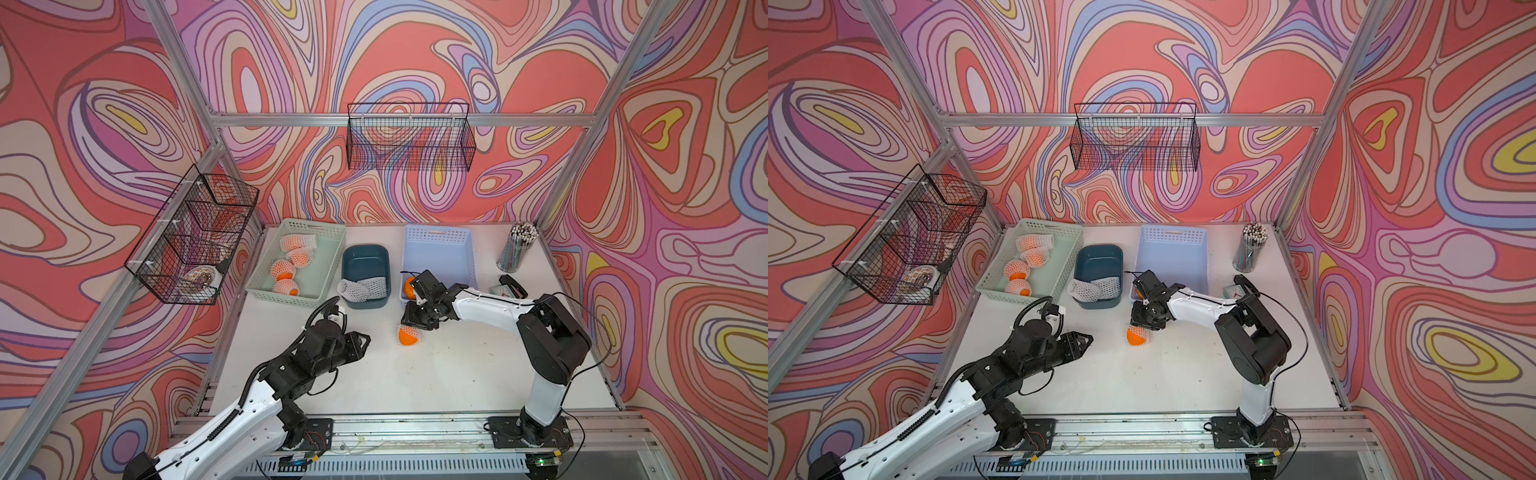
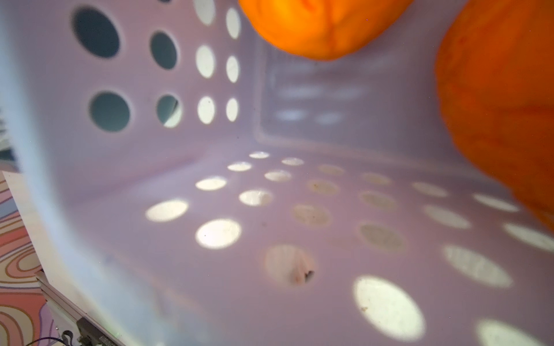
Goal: Remove foam nets from oranges
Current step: Remove the foam net from the orange.
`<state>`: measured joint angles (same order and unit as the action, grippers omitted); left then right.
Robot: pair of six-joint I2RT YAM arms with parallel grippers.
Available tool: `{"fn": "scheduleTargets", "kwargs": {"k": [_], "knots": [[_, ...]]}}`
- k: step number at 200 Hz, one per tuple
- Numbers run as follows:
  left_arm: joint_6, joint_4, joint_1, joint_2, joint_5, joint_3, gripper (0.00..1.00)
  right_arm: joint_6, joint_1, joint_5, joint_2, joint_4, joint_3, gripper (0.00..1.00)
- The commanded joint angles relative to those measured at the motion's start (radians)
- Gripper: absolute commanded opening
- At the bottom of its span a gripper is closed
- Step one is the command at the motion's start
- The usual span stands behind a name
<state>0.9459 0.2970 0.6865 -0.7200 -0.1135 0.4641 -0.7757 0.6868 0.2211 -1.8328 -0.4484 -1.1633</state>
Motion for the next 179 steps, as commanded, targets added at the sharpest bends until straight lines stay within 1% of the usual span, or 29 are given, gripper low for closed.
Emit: {"fn": "scheduleTargets", "kwargs": {"k": [1, 33, 53, 72, 75, 82, 117, 124, 152, 179], "knots": [[0.007, -0.050, -0.002, -0.038, -0.029, -0.019, 0.35, 0.022, 0.005, 0.000, -0.003, 0.017, 0.016, 0.35], [0.007, -0.131, -0.002, -0.113, -0.058, -0.010, 0.35, 0.039, 0.005, 0.018, 0.023, 0.051, 0.033, 0.18], [0.008, -0.165, -0.002, -0.160, -0.067, 0.004, 0.34, 0.049, 0.005, 0.017, 0.050, 0.073, 0.040, 0.12], [0.016, -0.210, -0.002, -0.198, -0.078, 0.011, 0.34, 0.066, 0.005, 0.017, 0.055, 0.091, 0.044, 0.10], [0.019, -0.217, -0.002, -0.204, -0.080, 0.012, 0.34, 0.066, 0.005, 0.018, 0.081, 0.097, 0.046, 0.09], [0.023, -0.233, -0.002, -0.217, -0.086, 0.014, 0.34, 0.070, 0.005, 0.018, 0.092, 0.105, 0.051, 0.08], [0.040, -0.279, -0.002, -0.282, -0.121, 0.030, 0.36, 0.081, 0.005, 0.017, 0.128, 0.150, 0.079, 0.07], [0.046, -0.292, -0.002, -0.290, -0.129, 0.029, 0.37, 0.081, 0.005, 0.017, 0.129, 0.151, 0.080, 0.07], [0.067, -0.342, -0.002, -0.316, -0.160, 0.021, 0.49, 0.079, 0.005, 0.026, 0.121, 0.159, 0.083, 0.05], [0.075, -0.353, 0.001, -0.330, -0.175, 0.011, 0.54, 0.073, 0.007, 0.029, 0.135, 0.197, 0.106, 0.02]]}}
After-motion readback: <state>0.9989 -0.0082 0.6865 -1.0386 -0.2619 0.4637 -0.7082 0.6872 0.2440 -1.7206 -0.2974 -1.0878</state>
